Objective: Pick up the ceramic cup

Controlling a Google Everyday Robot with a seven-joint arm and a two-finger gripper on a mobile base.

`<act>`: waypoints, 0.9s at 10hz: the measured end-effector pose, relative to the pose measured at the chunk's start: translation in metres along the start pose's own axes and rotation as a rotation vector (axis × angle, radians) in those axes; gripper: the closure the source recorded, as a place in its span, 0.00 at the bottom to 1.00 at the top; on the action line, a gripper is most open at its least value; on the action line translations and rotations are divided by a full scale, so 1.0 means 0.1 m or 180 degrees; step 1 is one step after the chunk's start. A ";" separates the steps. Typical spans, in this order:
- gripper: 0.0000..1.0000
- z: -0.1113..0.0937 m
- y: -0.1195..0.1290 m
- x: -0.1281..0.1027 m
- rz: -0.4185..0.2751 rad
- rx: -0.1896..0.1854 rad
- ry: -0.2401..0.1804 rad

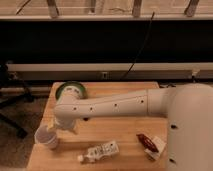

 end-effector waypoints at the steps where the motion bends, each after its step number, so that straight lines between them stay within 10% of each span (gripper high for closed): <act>1: 0.20 0.05 -0.03 -0.02 -0.0033 -0.0057 -0.0006; 5: 0.27 0.21 -0.10 -0.07 -0.0105 -0.0215 -0.0032; 9: 0.69 0.31 -0.13 -0.08 -0.0134 -0.0277 -0.0057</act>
